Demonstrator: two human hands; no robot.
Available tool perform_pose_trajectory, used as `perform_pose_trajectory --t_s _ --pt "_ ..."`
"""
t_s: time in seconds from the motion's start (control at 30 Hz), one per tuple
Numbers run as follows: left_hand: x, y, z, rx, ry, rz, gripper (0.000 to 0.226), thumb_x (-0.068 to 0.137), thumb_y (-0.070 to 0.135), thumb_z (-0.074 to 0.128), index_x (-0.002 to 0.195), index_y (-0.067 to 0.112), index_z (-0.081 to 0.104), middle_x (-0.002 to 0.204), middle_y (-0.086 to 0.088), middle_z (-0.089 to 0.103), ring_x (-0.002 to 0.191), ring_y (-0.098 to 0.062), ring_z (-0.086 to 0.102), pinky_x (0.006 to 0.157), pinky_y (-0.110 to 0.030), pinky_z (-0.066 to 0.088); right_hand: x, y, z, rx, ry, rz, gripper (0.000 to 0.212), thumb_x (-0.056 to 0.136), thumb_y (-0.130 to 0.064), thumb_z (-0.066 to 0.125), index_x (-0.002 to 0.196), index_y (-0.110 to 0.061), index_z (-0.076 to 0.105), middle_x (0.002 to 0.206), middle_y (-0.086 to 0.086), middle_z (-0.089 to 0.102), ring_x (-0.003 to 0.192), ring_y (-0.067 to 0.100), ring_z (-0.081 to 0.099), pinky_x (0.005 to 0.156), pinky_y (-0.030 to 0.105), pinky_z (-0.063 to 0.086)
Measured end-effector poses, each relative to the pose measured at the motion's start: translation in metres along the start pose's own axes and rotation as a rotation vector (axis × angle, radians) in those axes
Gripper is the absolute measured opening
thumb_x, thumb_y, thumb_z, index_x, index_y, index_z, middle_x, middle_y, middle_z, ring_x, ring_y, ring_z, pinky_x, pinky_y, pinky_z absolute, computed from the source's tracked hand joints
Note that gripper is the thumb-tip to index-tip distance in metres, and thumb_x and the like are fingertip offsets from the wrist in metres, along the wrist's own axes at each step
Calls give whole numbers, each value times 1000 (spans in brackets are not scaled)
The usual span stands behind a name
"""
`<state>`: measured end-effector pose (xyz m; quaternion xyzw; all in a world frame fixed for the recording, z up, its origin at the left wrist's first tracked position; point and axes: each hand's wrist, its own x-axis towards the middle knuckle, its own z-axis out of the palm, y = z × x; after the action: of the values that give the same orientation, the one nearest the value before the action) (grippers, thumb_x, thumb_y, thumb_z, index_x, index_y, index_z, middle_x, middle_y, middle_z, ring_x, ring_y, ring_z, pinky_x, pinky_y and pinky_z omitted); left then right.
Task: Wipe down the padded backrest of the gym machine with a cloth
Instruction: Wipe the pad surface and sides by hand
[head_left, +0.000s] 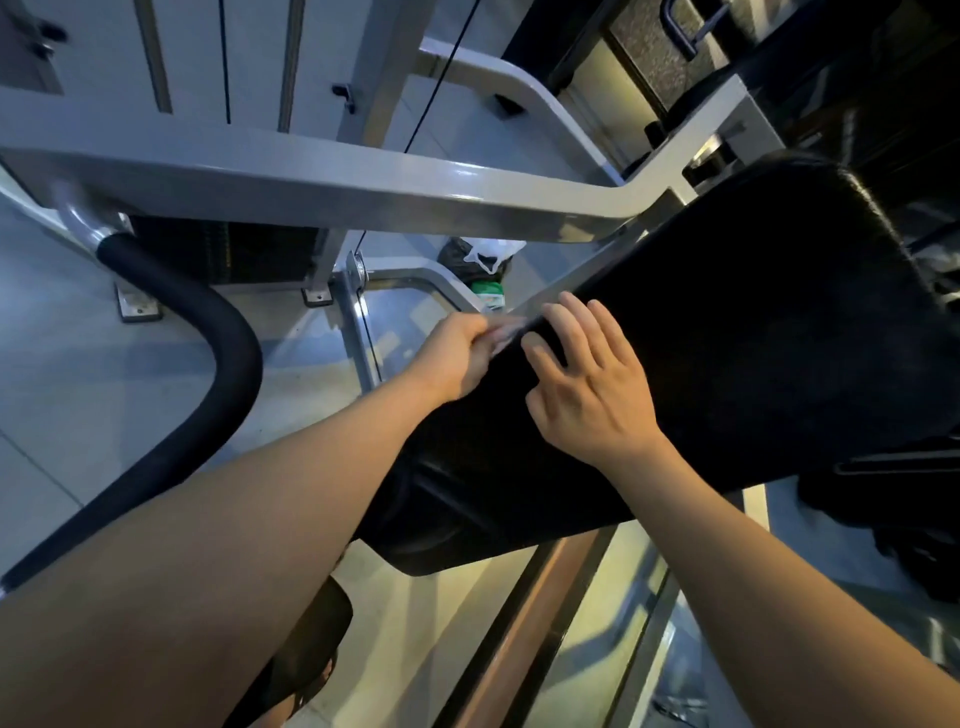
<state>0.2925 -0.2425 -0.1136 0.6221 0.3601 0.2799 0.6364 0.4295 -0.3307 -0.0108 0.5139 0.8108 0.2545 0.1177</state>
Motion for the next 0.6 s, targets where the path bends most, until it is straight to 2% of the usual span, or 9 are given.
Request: perform_pose_trajectory --t_s 0.07,0.1,0.2,0.27,0.33,0.4,0.47,0.53,0.6 --pt "-18 -39 -7 121 1 -67 29 103 5 55 115 28 67 104 3 63 100 -13 58 80 -21 40 -1 3 14 -89 29 -24 42 83 -27 58 119 -9 66 138 20 59 140 39 47 120 51 33" --pt "-23 -61 -9 130 -10 -124 29 102 3 55 108 31 61 103 5 60 99 -11 54 77 -19 38 -1 4 19 -127 54 -32 41 83 -29 57 119 -10 66 135 19 61 139 38 49 119 51 35" --pt "-30 -110 -10 166 -22 -328 29 102 -3 50 88 22 53 92 0 50 94 -11 47 65 -20 33 0 2 23 -172 105 -26 40 86 -30 53 118 -11 65 130 18 63 137 39 51 118 51 35" --pt "-25 -114 -7 93 -3 -354 38 102 -6 47 80 23 56 83 -2 46 85 -12 45 64 -22 30 0 2 23 -191 106 -23 39 87 -31 53 119 -11 66 129 17 64 136 38 50 118 50 34" --pt "-13 -92 -2 13 6 -290 24 106 6 50 95 9 72 88 0 58 86 -11 52 70 -16 35 1 2 24 -201 105 -24 39 87 -31 54 118 -12 66 128 16 65 136 38 50 118 49 32" --pt "-1 -63 2 -102 -11 -155 27 107 18 52 121 6 71 103 2 69 94 -7 61 80 -11 42 2 1 26 -198 117 -26 37 86 -30 55 116 -12 67 128 16 65 137 37 49 119 48 31" --pt "2 -54 6 -204 -22 -64 27 107 14 53 127 6 69 112 0 72 102 -4 66 94 -10 45 1 1 27 -200 125 -21 36 86 -29 56 115 -12 68 128 16 66 137 36 48 120 48 28" --pt "-4 -78 9 -175 30 -49 27 106 8 51 126 3 70 120 -2 72 114 -11 67 106 -18 46 0 1 28 -195 139 -23 36 86 -29 56 115 -12 68 128 16 66 137 36 47 120 48 27" --pt "-18 -123 9 -171 106 -152 28 105 5 51 123 2 72 114 2 75 116 -21 67 113 -32 44 0 0 30 -192 147 -19 35 87 -29 56 116 -13 68 128 17 65 136 37 49 119 49 28"
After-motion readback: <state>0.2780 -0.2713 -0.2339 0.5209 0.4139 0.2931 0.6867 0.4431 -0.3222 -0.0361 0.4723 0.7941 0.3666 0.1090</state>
